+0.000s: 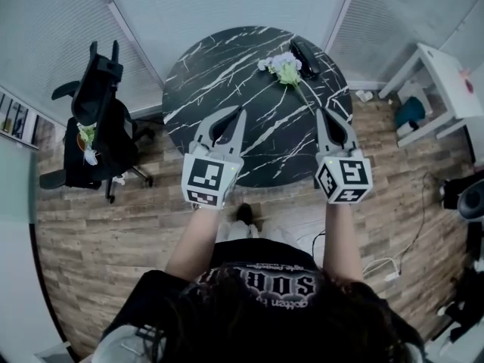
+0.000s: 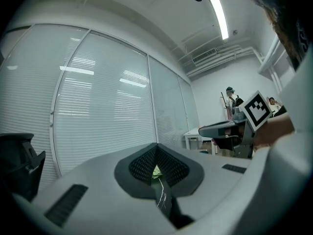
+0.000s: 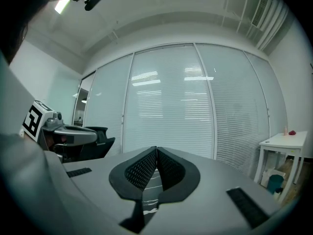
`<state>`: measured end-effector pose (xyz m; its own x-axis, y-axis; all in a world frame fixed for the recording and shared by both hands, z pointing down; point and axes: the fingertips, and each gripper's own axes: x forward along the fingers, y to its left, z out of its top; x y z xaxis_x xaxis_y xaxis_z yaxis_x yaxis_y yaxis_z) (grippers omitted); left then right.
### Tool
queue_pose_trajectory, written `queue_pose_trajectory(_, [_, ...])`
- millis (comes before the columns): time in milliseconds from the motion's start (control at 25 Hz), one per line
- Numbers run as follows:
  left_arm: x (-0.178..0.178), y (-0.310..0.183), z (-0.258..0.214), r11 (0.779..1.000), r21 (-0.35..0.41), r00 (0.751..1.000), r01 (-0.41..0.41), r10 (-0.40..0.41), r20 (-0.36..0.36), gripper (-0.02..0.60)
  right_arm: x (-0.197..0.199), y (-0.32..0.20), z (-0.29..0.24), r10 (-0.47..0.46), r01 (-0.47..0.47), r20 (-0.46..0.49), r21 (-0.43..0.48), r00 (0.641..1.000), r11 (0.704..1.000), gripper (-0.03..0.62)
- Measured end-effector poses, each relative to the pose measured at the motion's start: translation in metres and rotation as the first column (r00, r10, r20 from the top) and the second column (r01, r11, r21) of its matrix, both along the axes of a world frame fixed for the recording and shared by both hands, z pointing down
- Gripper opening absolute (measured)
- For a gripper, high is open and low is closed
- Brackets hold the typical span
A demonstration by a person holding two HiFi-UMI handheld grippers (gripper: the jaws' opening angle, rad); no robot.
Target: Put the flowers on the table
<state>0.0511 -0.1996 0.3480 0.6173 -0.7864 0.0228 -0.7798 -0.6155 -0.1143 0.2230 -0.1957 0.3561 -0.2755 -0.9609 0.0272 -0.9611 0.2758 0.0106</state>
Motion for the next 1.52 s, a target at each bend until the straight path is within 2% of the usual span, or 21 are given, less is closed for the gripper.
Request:
queue_pose_trajectory(840, [-0.002, 0.06, -0.008, 0.999, 0.033, 1.0, 0.028, -0.028, 0.012, 0.003, -0.004, 0.06, -0.01, -0.028, 0.028, 0.003, 0.041, 1.0, 0.999, 0.031])
queue_pose_trajectory(1520, [0.001, 0.071, -0.008, 0.999, 0.036, 0.999, 0.035, -0.035, 0.006, 0.003, -0.003, 0.077, -0.013, -0.018, 0.018, -0.01, 0.055, 1.0, 0.998, 0.029])
